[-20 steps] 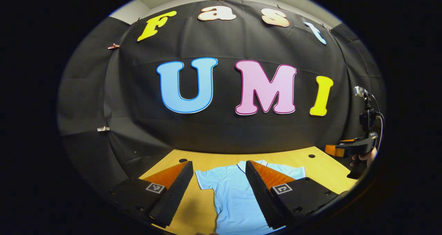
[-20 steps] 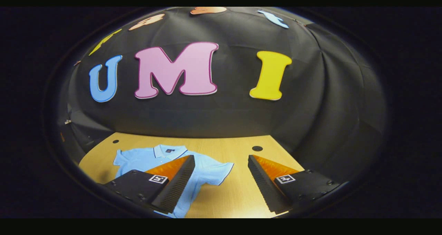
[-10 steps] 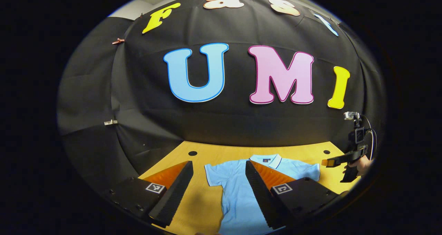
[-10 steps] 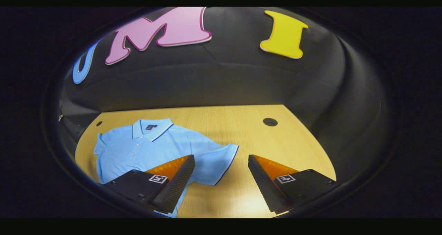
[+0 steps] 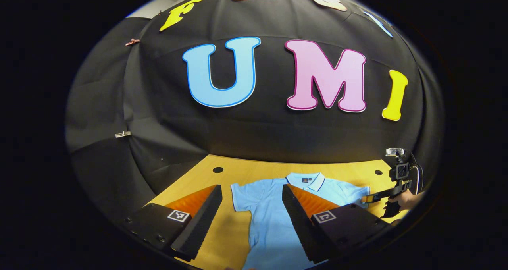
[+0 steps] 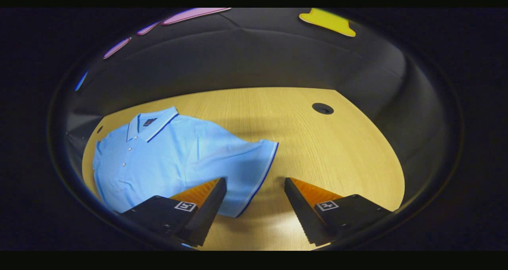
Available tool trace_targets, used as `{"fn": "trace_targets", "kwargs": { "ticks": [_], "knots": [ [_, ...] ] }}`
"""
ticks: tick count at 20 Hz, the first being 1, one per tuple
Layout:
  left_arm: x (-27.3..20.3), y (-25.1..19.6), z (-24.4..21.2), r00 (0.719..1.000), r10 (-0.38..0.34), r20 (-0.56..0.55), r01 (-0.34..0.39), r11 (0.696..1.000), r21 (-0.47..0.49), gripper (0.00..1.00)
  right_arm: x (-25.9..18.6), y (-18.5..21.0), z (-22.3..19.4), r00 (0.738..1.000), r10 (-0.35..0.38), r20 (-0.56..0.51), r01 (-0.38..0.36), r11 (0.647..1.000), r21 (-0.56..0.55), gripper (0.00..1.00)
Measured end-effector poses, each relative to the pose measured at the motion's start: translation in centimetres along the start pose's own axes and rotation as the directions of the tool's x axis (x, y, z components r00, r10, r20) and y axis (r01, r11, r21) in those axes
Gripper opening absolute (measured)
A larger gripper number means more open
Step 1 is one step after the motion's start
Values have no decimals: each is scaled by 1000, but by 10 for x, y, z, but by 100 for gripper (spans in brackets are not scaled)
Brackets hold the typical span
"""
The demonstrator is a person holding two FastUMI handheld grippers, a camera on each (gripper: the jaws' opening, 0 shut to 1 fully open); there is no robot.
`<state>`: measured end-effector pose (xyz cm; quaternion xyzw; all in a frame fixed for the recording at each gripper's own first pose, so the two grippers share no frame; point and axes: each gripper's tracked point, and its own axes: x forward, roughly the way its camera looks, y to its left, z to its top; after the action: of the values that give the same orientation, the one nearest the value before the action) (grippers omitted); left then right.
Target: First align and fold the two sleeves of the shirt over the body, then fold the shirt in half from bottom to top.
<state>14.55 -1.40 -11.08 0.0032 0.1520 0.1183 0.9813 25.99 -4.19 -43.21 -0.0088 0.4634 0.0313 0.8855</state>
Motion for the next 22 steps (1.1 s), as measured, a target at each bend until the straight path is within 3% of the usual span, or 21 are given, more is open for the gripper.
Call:
{"fn": "trace_targets", "kwargs": {
  "ticks": [4, 5, 6, 7, 10, 11, 13, 14, 15, 19, 22],
  "knots": [
    [6, -3, -2, 1000, -13, -11, 13, 1000, -3, 97, 3, 6, 3, 1000, 2, -4, -2, 1000, 21, 74],
    [6, -2, -3, 1000, -11, -12, 11, 1000, -4, 97, 5, 9, 1, 1000, 4, -10, -4, 1000, 23, 41],
    [7, 0, -3, 1000, -10, -14, 10, 1000, -7, 97, 6, 12, 3, 1000, 14, -4, -14, 1000, 19, 34],
    [9, 1, -3, 1000, -9, -15, 9, 1000, -9, 97, 5, 14, 1, 1000, 14, -10, -14, 1000, 17, 33],
    [8, 9, -6, 1000, 3, -21, -3, 1000, -18, 97, 5, 17, 4, 1000, 18, -5, -18, 1000, 10, 2],
    [7, 12, -7, 1000, 7, -23, -8, 1000, -21, 97, 6, 19, 3, 1000, 20, -9, -20, 1000, 12, 7],
    [6, 16, -8, 1000, 14, -24, -14, 1000, -25, 97, 5, 18, 3, 1000, 18, -19, -17, 999, 33, 2],
    [5, 19, -10, 1000, 17, -25, -17, 1000, -25, 97, 4, 17, 5, 1000, 11, -19, -10, 1000, 28, 13],
    [3, 21, -11, 999, 23, -25, -23, 999, -24, 97, 2, 16, 6, 1000, 0, -14, 0, 1000, 10, 7],
    [-3, 33, -14, 999, 40, -25, -41, 999, -36, 97, -15, 30, 30, 999, -4, 40, 8, 994, -105, 7],
    [-8, 39, -21, 998, 48, -33, -50, 998, -49, 97, -27, 62, 54, 995, 35, 90, -17, 982, -190, 10]
  ]
}}
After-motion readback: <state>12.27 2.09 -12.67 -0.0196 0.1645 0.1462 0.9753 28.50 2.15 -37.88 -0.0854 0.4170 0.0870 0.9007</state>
